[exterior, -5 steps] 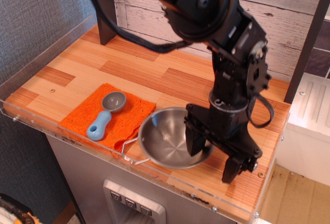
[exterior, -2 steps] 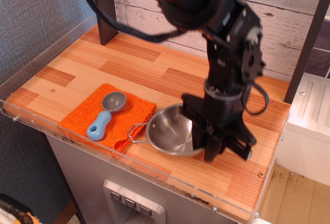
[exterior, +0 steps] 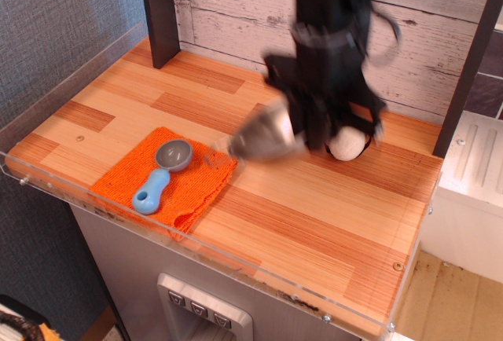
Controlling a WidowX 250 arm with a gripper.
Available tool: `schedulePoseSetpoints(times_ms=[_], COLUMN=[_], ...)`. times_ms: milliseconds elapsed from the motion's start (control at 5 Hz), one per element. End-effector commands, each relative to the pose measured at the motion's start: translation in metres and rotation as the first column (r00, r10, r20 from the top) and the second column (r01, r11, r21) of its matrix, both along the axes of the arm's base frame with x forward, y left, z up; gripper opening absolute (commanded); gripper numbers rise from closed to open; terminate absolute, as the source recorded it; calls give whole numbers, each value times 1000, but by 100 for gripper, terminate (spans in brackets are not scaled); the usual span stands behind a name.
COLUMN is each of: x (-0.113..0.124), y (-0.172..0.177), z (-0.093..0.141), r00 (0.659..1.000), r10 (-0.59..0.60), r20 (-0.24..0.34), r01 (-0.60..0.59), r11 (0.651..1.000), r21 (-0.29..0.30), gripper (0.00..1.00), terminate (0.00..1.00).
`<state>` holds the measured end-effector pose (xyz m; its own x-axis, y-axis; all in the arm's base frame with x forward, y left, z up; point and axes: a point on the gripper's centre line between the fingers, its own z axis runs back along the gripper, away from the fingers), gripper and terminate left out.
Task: Pick up the metal bowl and place it behind the orange towel .
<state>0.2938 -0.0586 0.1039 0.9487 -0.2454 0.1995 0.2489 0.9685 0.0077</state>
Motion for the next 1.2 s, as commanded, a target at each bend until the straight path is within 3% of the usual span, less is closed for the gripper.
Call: schedulePoseSetpoints(times_ms=[0, 400, 800, 1000], x=[36, 58, 80, 79], y=[87, 126, 149, 155], z=[20, -14, -36, -45], r00=[980, 963, 952, 950], r10=[190, 268, 307, 310], r20=[52, 1, -5, -38], r01=[-191, -268, -306, -307], r11=[982, 962, 948, 949], r21=[5, 48, 87, 79], gripper=[0, 0, 0, 0], terminate=[0, 0, 0, 0])
